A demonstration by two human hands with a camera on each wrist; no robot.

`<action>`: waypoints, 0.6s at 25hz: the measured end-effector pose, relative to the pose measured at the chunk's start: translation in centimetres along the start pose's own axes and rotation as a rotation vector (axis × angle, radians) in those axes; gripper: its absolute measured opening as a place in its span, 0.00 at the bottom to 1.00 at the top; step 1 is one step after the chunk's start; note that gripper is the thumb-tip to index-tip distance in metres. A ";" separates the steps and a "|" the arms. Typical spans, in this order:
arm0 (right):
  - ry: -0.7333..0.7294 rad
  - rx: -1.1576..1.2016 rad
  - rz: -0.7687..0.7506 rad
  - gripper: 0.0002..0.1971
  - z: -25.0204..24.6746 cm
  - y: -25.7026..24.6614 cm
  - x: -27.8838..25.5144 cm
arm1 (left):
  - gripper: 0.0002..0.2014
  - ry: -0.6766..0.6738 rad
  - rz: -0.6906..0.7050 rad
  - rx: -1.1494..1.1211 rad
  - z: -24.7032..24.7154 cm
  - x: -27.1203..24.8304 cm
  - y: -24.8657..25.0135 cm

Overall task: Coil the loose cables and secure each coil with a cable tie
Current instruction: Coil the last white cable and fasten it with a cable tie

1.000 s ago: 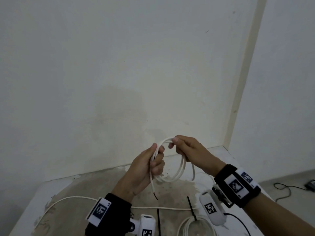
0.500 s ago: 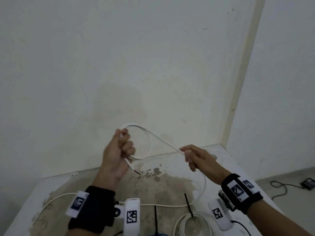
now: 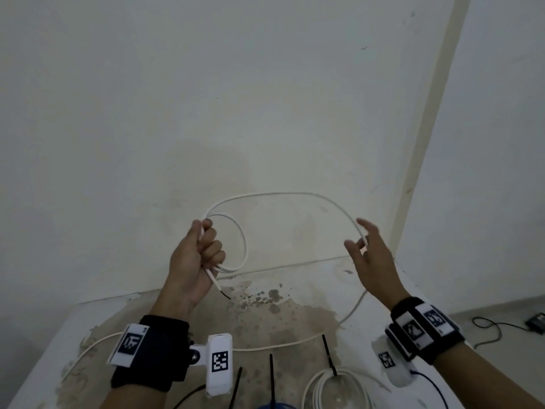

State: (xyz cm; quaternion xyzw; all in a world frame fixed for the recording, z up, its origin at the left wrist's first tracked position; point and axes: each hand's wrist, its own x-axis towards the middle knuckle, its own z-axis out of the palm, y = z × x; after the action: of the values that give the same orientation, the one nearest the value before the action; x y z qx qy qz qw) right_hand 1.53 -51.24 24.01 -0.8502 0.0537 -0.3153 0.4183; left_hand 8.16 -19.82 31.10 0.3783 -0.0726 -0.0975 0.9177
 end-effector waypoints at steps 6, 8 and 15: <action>-0.307 -0.470 0.052 0.18 3.3 -3.5 0.7 | 0.18 -0.034 0.042 0.020 2.7 0.1 -0.2; -0.574 -0.531 0.035 0.21 3.5 -5.0 -0.7 | 0.17 -0.018 0.074 0.111 3.4 0.3 -0.5; -0.810 -0.163 -0.257 0.16 -0.9 -13.9 -2.6 | 0.17 -0.201 -0.036 0.633 4.5 -1.7 -4.6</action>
State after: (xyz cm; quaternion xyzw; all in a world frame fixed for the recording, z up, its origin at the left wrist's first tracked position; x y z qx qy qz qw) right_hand -3.46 -41.96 33.51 -0.9353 -0.1966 -0.0003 0.2943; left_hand 5.03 -25.68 30.86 0.6343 -0.1830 -0.1230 0.7410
